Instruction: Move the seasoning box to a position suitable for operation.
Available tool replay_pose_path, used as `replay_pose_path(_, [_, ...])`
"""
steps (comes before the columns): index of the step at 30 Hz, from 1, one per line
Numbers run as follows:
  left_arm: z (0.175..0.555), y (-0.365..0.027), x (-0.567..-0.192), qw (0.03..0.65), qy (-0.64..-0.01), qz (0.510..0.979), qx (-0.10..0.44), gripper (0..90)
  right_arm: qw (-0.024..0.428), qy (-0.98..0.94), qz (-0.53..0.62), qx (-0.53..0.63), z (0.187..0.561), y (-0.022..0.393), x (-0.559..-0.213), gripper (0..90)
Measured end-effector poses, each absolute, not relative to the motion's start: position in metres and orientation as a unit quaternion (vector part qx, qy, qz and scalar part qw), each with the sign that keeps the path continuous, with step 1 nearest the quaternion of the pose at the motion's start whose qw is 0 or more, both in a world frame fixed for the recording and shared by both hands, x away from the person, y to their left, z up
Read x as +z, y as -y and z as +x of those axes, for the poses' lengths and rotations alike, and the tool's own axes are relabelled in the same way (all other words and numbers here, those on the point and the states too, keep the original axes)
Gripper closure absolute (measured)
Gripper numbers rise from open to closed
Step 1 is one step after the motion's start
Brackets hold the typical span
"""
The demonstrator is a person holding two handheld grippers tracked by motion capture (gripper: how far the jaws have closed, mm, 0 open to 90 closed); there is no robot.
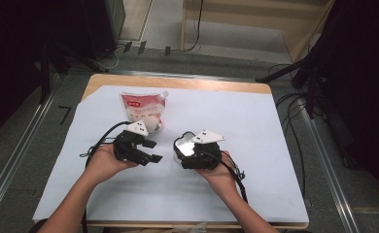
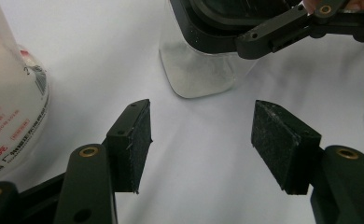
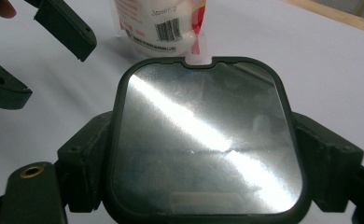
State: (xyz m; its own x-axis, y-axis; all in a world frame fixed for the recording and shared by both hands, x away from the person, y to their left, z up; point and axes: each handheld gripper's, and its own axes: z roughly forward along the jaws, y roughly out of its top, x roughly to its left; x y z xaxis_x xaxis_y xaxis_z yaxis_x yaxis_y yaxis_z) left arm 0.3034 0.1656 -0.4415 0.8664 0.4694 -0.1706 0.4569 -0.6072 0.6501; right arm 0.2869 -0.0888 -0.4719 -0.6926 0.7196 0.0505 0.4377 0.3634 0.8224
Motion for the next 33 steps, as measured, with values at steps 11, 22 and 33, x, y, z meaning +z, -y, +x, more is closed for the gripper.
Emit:
replay_pose_path(11, [0.303, -0.165, -0.442, 0.357, -0.261, 0.897, 0.007, 39.6, 0.127, -0.813, 0.37, 0.431, 0.293, 0.093, -0.456, 13.6])
replay_pose_path(22, [0.303, -0.163, -0.442, 0.362, -0.257, 0.896, 0.003, 39.6, 0.128, -0.811, 0.359, 0.444, 0.285, 0.113, -0.431, 20.4])
replay_pose_path(33, [0.303, -0.162, -0.442, 0.362, -0.257, 0.896, 0.004, 39.5, 0.113, -0.818, 0.332, 0.456, 0.263, 0.128, -0.425, 62.4])
